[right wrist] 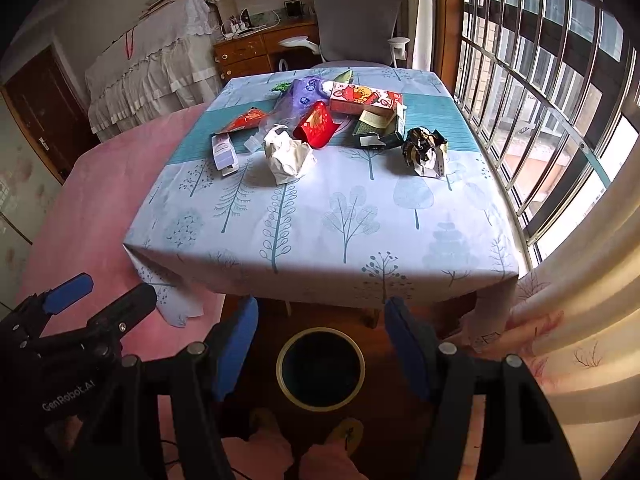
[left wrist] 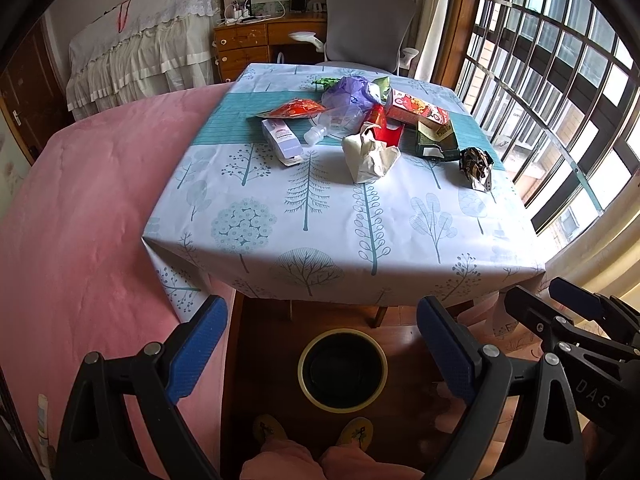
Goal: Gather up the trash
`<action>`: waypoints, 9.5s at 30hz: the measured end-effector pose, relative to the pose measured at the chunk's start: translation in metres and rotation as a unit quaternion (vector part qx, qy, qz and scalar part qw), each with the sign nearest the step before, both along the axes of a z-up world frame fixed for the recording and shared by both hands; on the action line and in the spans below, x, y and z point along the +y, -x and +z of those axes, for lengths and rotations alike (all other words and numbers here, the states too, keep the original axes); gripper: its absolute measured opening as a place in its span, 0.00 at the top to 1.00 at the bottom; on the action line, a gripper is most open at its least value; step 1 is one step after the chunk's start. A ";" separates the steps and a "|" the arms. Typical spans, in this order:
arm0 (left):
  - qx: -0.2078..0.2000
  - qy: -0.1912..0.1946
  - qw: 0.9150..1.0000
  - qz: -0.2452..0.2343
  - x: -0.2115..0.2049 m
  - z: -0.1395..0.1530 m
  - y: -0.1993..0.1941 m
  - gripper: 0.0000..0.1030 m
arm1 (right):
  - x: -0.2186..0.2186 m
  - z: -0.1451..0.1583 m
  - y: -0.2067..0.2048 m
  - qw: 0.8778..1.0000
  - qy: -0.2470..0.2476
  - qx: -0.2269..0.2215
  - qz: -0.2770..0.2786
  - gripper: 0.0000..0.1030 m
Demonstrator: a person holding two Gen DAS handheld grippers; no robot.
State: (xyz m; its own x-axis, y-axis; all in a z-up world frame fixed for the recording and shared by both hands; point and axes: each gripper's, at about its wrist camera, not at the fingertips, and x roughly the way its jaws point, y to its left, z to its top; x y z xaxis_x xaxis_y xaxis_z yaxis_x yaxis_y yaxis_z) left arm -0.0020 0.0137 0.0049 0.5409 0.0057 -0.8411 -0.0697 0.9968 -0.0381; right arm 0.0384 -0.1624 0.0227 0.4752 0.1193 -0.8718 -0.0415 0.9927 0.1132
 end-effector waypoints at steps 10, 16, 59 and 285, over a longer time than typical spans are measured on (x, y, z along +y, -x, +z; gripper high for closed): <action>-0.009 -0.003 1.000 0.002 -0.001 0.000 0.005 0.08 | 0.001 -0.002 -0.002 1.000 0.003 -0.003 0.008 0.36; -0.014 -0.003 1.000 0.009 0.000 0.001 0.003 0.08 | 0.002 -0.004 -0.004 1.000 0.000 -0.001 0.016 0.36; -0.001 0.002 0.999 0.036 0.070 0.002 -0.082 0.08 | 0.043 -0.017 -0.095 0.998 -0.054 0.011 0.036 0.36; 0.137 -0.030 0.988 -0.070 -0.185 -0.086 -0.393 0.81 | -0.205 -0.108 -0.303 0.982 -0.147 0.107 0.047 0.66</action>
State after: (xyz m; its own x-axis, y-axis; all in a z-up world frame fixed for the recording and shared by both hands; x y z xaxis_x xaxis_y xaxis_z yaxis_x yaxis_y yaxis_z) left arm 0.3909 -0.1713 -0.0812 0.2925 0.0017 -0.9563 0.0690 0.9974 0.0229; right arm 0.3413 -0.3676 -0.0852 0.2595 0.4149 -0.8721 -0.0750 0.9090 0.4101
